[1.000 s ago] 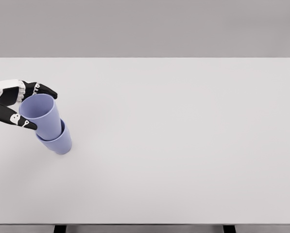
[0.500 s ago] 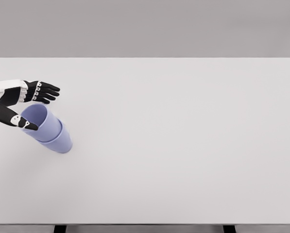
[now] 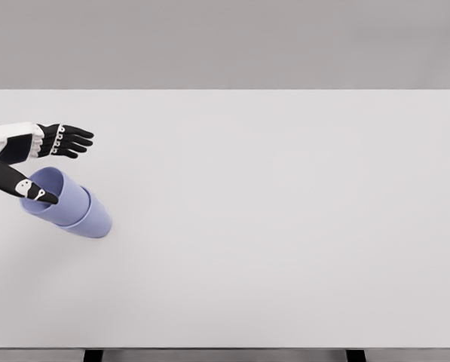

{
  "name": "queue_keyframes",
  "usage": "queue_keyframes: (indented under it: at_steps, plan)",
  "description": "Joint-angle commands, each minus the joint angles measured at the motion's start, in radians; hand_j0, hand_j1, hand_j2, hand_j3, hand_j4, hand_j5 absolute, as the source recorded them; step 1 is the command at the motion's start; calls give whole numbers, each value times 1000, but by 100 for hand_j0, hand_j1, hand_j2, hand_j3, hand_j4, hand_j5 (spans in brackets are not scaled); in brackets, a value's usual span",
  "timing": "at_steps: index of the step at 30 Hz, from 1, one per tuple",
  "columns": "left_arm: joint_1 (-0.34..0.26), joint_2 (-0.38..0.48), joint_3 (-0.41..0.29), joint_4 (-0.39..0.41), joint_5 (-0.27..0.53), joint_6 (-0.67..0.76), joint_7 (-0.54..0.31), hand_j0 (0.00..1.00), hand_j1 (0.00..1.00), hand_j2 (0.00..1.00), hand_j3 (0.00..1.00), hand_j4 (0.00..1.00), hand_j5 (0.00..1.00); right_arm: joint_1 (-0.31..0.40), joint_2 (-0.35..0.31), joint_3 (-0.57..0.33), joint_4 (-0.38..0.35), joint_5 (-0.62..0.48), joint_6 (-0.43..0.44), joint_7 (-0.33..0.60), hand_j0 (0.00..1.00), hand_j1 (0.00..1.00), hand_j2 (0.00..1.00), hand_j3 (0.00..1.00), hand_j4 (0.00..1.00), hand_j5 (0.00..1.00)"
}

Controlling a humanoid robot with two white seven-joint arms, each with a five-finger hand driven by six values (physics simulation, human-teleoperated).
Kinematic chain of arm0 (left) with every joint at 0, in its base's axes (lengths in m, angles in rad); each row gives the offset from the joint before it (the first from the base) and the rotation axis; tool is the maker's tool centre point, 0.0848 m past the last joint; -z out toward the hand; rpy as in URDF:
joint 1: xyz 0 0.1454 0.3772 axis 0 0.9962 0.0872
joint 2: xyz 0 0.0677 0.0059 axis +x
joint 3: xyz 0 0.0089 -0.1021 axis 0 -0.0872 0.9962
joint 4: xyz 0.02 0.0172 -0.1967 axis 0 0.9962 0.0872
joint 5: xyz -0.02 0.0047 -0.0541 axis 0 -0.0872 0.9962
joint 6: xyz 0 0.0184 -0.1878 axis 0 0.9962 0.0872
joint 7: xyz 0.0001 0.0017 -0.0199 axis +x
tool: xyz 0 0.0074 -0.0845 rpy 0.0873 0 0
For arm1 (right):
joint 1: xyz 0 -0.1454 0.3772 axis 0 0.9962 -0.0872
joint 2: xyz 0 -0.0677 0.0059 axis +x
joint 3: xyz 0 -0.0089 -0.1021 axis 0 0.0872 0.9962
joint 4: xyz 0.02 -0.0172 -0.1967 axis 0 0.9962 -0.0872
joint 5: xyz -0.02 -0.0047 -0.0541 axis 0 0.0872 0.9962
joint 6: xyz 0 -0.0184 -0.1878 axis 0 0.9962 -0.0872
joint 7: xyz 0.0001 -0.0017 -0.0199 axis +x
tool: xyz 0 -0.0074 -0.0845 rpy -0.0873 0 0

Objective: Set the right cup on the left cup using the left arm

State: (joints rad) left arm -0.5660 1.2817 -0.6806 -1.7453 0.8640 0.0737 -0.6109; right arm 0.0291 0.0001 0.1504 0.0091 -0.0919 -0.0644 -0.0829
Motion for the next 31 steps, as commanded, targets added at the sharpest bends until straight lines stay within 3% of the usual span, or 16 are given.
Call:
queue_keyframes:
  at_steps: [1, 4, 14, 31]
  plan:
    - [-2, 8, 4, -3, 7, 0, 0, 95, 95, 95, 95, 95, 95, -2, 0, 0, 0, 0, 0, 0, 100, 100, 100, 100, 100, 100]
    - [0, 13, 50, -8, 9, 0, 0, 100, 100, 100, 100, 100, 100, 0, 0, 0, 0, 0, 0, 0, 100, 100, 100, 100, 100, 100]
    - [3, 11, 136, -14, 9, 0, 0, 100, 100, 100, 100, 100, 100, 0, 0, 0, 0, 0, 0, 0, 100, 100, 100, 100, 100, 100]
    - [-2, -47, 136, -49, 7, 0, 0, 100, 100, 100, 100, 100, 100, 0, 0, 0, 0, 0, 0, 0, 100, 100, 100, 100, 100, 100]
